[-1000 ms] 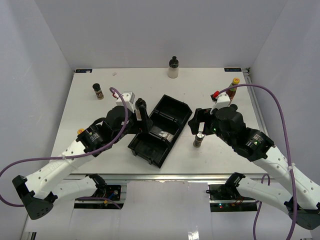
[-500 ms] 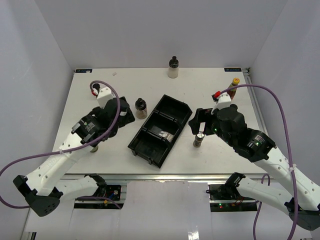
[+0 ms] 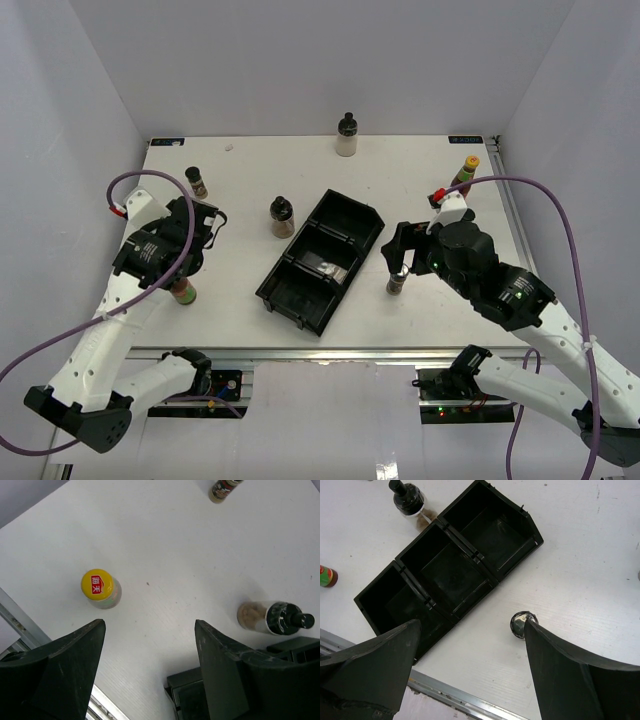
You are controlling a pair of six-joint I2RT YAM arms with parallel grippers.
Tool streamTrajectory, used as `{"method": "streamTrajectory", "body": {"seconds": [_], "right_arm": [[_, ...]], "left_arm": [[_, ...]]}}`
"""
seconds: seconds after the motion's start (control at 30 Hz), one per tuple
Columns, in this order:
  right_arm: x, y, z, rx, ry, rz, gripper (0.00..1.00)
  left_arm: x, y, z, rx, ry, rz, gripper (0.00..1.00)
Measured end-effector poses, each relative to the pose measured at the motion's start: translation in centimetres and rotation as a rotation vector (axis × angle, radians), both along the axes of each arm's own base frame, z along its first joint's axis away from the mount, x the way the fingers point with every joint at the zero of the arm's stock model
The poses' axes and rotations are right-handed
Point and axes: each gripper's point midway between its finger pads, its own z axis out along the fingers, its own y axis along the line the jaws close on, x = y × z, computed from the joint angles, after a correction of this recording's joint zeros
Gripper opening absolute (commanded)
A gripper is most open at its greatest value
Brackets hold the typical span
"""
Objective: Organize the condiment bottles
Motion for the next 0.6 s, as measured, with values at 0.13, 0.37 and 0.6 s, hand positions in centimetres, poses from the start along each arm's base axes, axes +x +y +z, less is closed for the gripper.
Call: {"method": "streamTrajectory", "body": {"seconds": [0.13,0.37,0.6], "right_arm": [[0.0,-0.4,0.0,-0.009,-0.009,-0.01,0.9],[0.1,-0.9,0.0,-0.025,-0.019,-0.026,0.9],[0.0,-1.6,-0.5,-0.051,-0.027,-0.036,0.9]], "left_arm": [[-0.6,1.7,-1.3,0.011,0.017,0.091,0.83],[-1.6,3.8,-4.5,0.044,0.105,0.192,0.83],[-2.6,5.6,-6.4,0.063,0.156,0.262,0.83]]}}
